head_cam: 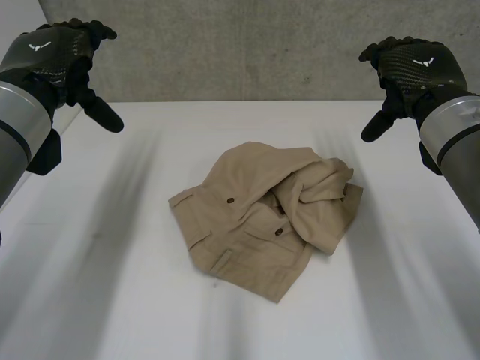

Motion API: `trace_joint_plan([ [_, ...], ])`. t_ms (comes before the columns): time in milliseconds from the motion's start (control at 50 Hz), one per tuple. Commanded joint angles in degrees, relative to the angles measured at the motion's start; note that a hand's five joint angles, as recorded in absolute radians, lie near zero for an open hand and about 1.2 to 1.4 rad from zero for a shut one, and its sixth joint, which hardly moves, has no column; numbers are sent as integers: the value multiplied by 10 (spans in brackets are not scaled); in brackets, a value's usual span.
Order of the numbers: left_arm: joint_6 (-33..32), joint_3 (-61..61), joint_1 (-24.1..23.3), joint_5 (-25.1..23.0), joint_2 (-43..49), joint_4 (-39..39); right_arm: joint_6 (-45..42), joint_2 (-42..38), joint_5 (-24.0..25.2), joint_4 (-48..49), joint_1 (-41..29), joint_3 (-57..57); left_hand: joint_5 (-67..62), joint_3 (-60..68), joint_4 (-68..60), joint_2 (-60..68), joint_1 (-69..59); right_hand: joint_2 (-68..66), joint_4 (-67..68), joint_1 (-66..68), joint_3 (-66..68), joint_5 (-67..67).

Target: Fold the shorts.

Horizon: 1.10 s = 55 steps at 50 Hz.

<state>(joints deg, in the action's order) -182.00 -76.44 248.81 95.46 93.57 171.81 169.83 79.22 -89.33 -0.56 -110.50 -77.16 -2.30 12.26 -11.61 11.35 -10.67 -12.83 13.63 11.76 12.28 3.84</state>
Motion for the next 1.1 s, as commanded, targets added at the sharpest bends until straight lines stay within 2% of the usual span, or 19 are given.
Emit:
trace_joint_plan([
  [20, 0, 3, 0, 0, 16, 1, -2, 4, 3, -1, 0, 0, 23, -23, 16, -14, 7, 28, -36, -18, -23, -38],
  [140, -1, 4, 0, -1, 52, 5, -36, 3, 34, -4, -2, -2, 18, -17, 11, -8, 1, 28, -36, -18, -23, -38],
  [240, -1, 34, 0, 1, 142, 3, -78, -1, 64, -9, -2, -10, 11, -10, 4, -1, -6, 28, -36, -18, -23, -38],
  [400, 7, 77, -2, -1, 282, -1, -88, -13, 68, -9, -4, -11, -70, 70, -77, 79, -86, 28, -36, -18, -23, -38],
  [440, 10, 83, -3, -8, 303, 1, -88, -21, 69, -9, -5, -11, -88, 89, -95, 98, -105, 28, -36, -18, -23, -38],
  [560, 37, 122, -9, -69, 368, 4, -89, -28, 69, -9, -9, -14, -104, 104, -110, 113, -120, 28, -36, -18, -23, -38],
  [640, 32, 150, -14, -75, 412, 4, -90, -38, 68, -9, -9, -16, -119, 119, -126, 128, -135, 28, -36, -18, -23, -38],
  [920, 11, 187, -21, -71, 459, 5, -92, -53, 68, -9, -9, -17, -193, 193, -200, 202, -209, 28, -36, -18, -23, -38],
  [1100, -13, 194, -30, -46, 473, 5, -92, -57, 65, -10, -9, -18, -263, 264, -270, 273, -280, 28, -36, -18, -23, -38],
])
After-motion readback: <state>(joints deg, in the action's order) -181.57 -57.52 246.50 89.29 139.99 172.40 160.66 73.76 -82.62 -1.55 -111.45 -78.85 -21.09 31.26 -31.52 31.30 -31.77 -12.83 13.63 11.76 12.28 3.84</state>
